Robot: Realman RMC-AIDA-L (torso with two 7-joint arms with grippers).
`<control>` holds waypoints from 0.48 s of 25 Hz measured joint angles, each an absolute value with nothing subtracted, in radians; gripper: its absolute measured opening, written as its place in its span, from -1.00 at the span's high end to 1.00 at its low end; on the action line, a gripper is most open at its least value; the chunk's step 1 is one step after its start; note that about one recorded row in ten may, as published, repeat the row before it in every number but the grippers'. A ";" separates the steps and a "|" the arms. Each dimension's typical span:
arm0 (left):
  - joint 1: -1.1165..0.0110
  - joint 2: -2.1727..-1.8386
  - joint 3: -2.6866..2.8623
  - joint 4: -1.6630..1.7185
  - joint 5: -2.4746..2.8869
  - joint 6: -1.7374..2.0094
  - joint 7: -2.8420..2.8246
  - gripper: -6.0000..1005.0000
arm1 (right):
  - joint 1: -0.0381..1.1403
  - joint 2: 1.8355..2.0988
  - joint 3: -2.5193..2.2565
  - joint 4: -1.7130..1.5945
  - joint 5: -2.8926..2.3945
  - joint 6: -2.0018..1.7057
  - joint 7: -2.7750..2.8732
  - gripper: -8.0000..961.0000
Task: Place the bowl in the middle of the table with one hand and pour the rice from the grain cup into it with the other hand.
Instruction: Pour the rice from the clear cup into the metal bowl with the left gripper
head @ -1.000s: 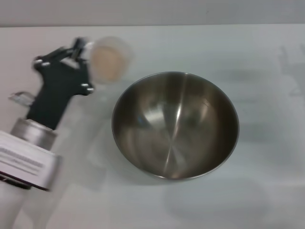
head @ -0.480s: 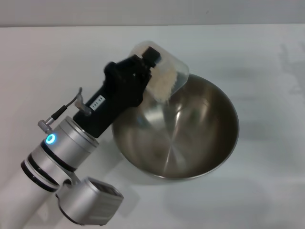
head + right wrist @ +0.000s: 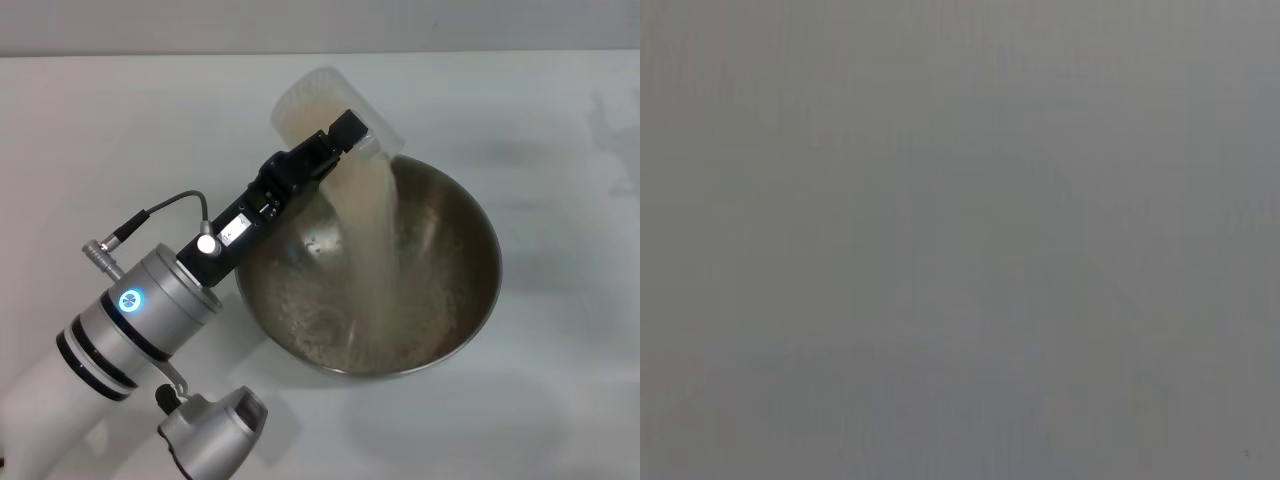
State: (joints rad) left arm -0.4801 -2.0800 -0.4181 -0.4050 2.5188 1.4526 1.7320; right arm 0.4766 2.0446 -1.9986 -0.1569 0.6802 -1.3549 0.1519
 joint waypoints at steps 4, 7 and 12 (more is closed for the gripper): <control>-0.488 -2.080 -0.413 -0.403 2.519 1.452 1.824 0.93 | 0.480 2.043 -1.999 -0.156 0.681 -1.354 0.152 -0.15; -0.489 -2.080 -0.413 -0.402 2.527 1.453 1.900 0.93 | 0.483 2.043 -1.999 -0.155 0.682 -1.354 0.152 -0.15; -0.488 -2.080 -0.418 -0.401 2.544 1.456 1.935 0.93 | 0.486 2.042 -1.999 -0.153 0.683 -1.353 0.152 -0.15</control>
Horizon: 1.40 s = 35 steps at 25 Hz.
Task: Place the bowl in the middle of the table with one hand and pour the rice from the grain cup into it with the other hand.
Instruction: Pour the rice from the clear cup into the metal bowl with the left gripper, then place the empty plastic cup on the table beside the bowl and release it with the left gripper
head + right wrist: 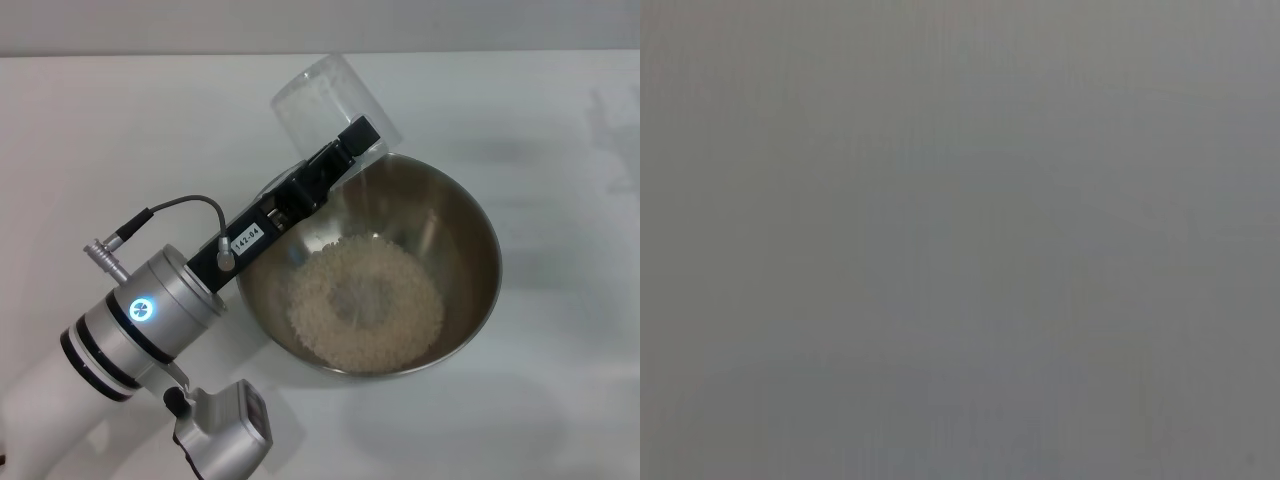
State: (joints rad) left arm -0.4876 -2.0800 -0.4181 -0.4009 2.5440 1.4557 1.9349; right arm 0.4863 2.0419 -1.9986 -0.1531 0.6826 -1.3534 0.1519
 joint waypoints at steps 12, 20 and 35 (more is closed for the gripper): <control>-0.483 -2.079 -0.413 -0.399 2.546 1.462 1.954 0.93 | 0.488 2.042 -1.999 -0.153 0.684 -1.353 0.152 -0.16; -0.480 -2.079 -0.411 -0.399 2.546 1.462 1.955 0.93 | 0.488 2.042 -1.999 -0.153 0.682 -1.353 0.152 -0.15; -0.419 -2.079 -0.539 -0.447 2.536 1.480 1.326 0.92 | 0.488 2.042 -1.999 -0.153 0.678 -1.353 0.151 -0.15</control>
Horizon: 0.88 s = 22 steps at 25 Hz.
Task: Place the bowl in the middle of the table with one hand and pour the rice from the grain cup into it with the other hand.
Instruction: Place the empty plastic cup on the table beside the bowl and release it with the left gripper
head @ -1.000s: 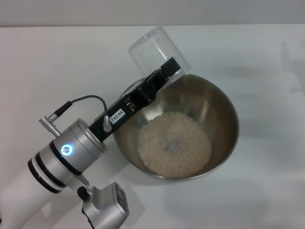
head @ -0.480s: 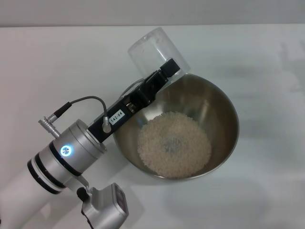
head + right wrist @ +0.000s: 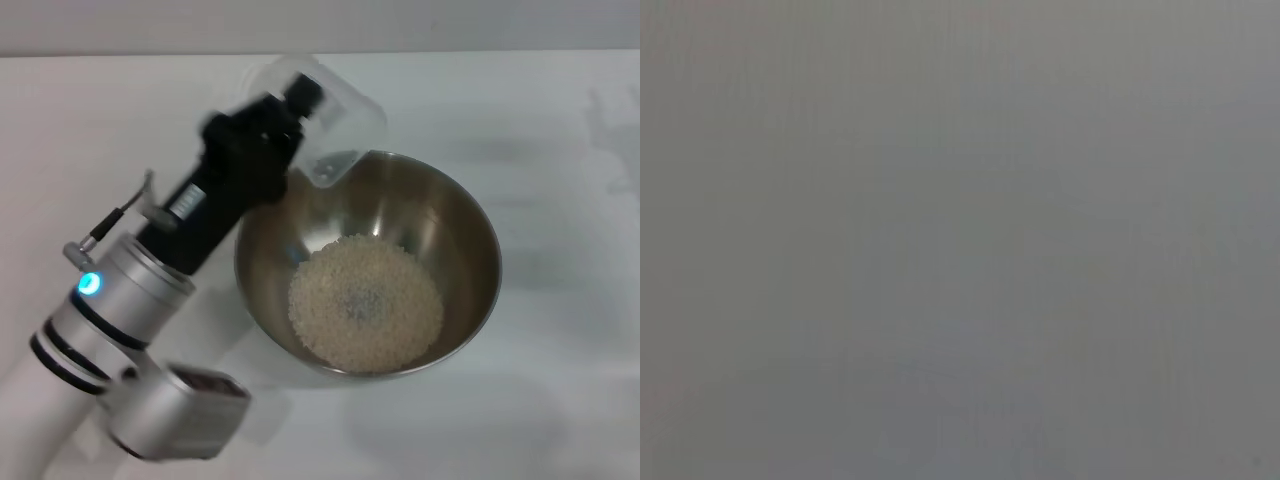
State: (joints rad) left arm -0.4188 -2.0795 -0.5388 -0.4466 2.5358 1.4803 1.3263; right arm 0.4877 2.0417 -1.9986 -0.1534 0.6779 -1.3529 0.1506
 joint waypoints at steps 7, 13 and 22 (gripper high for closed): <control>-0.378 -2.080 -0.676 -0.445 2.523 1.454 0.783 0.92 | 0.488 2.042 -1.999 -0.153 0.678 -1.353 0.150 -0.15; -0.377 -2.079 -0.721 -0.411 2.371 1.285 0.388 0.92 | 0.484 2.046 -1.999 -0.155 0.678 -1.359 0.150 -0.15; -0.384 -2.079 -0.721 -0.374 2.190 1.046 0.100 0.92 | 0.479 2.049 -1.999 -0.160 0.678 -1.362 0.150 -0.15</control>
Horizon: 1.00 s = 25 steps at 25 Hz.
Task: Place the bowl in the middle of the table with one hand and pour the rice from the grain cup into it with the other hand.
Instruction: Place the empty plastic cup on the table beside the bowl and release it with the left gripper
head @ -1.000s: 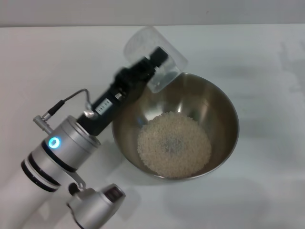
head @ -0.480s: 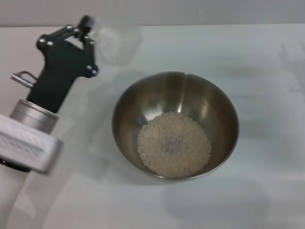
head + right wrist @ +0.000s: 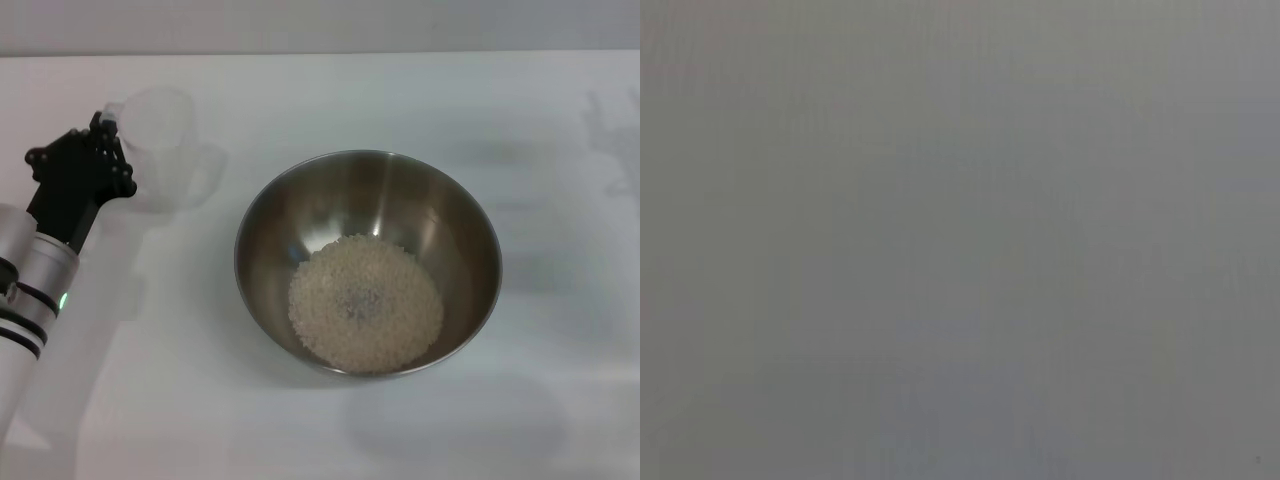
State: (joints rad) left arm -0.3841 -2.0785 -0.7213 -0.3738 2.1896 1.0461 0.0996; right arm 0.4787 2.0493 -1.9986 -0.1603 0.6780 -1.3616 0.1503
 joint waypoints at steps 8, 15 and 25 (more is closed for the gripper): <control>-0.378 -2.080 -0.717 -0.373 2.187 0.977 0.055 0.91 | 0.479 2.049 -1.999 -0.161 0.678 -1.362 0.150 -0.15; -0.379 -2.080 -0.719 -0.371 2.185 0.924 0.044 0.91 | 0.483 2.049 -1.999 -0.161 0.678 -1.362 0.150 -0.16; -0.377 -2.080 -0.709 -0.365 2.184 0.909 0.047 0.91 | 0.488 2.045 -1.999 -0.161 0.678 -1.362 0.150 -0.16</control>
State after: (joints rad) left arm -0.3771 -2.0800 -0.7094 -0.3653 2.1843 0.9085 0.0466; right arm 0.4877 2.0454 -1.9986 -0.1609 0.6780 -1.3623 0.1503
